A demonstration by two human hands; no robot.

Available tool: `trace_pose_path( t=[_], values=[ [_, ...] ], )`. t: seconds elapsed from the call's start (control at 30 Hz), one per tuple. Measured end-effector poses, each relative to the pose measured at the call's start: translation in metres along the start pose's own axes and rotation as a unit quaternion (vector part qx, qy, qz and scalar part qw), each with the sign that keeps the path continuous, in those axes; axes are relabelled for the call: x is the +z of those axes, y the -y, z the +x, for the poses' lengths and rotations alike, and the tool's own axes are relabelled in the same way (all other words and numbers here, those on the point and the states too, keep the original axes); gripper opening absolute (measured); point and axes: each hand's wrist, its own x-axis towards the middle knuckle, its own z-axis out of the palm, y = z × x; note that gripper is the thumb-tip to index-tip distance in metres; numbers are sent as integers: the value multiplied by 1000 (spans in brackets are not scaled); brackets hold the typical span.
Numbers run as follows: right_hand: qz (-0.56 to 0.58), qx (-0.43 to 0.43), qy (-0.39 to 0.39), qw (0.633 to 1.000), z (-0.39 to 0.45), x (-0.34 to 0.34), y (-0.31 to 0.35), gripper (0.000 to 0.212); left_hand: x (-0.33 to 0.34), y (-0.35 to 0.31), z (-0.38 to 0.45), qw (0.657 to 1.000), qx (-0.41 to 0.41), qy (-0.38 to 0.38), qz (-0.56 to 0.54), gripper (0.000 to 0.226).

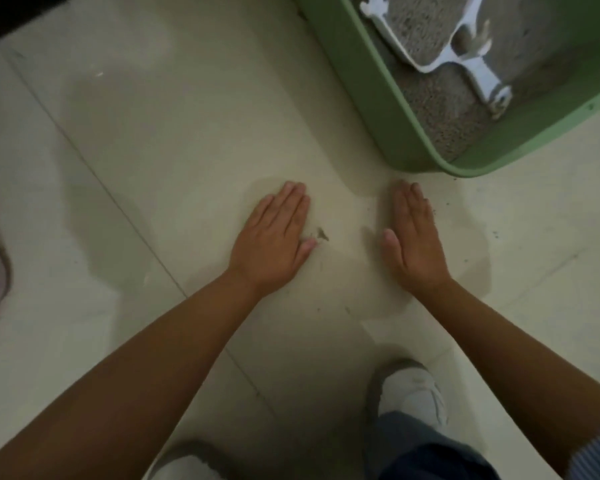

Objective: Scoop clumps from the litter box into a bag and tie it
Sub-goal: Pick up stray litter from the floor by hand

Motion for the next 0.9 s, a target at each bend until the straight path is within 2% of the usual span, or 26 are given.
trace_pose_path(
  t=[0.1, 0.2, 0.33, 0.47, 0.57, 0.67, 0.77, 0.9],
  values=[
    [-39, 40, -18, 998, 4, 5, -1, 78, 5, -13, 2, 998, 54, 9, -12, 72],
    [-67, -4, -33, 997, 6, 18, 23, 78, 2, -9, -7, 996, 61, -24, -57, 58],
    [-56, -96, -16, 994, 0, 44, 59, 66, -11, 20, -32, 996, 3, -62, -71, 51],
    [-5, -188, 14, 982, -7, 50, 79, 60, -15, 45, -57, 997, -53, -41, -34, 60],
    [15, -154, -34, 987, -3, 42, 67, 59, -12, 49, -61, 995, -92, -27, 2, 68],
    [-8, -87, -55, 995, 11, 32, 51, 69, -9, 48, -59, 993, -116, -15, 33, 75],
    [-16, -86, 1, 996, 35, 20, 56, 73, -10, 46, -58, 992, -122, -16, 21, 75],
    [-65, -192, 101, 974, 56, 22, 68, 82, -9, 48, -66, 995, -99, -17, 22, 72]
  ],
)
